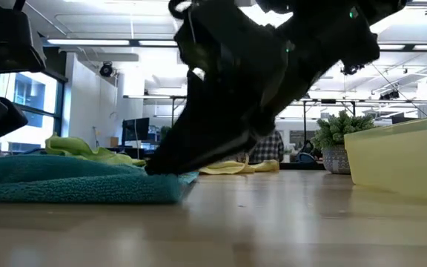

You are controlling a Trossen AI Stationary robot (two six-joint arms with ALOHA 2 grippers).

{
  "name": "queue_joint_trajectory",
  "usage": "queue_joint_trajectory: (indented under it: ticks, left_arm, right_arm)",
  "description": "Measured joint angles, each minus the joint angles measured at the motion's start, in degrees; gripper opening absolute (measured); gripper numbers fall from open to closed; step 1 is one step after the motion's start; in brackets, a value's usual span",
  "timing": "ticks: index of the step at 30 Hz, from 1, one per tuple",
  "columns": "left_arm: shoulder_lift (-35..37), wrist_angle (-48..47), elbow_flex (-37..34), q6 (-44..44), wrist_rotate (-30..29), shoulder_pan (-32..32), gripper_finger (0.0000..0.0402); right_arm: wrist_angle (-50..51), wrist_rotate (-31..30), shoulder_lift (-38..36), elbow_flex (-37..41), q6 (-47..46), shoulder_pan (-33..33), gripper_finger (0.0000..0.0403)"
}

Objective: Roll microfiber towels into tight, uniform cylinder then place into a basket
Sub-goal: Roll the blue microfiber cloth

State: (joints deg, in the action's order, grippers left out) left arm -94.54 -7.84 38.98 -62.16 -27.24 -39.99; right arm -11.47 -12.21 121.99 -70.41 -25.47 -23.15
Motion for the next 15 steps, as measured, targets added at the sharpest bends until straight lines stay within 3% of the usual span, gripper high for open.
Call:
queue_joint_trajectory:
  ticks: [9,15]
  left_arm:
    - [0.00,0.38,0.00,0.59,0.05,0.00,0.0007]
    - [1.57,0.16,0.00,3.43,0.83,0.44,0.0060]
  right_arm:
    - [-0.87,-0.63,2.12,-0.14,-1.30,0.01,0.0094]
    - [-0.39,-0.23,2.19,-0.15,-1.27,0.01,0.0094]
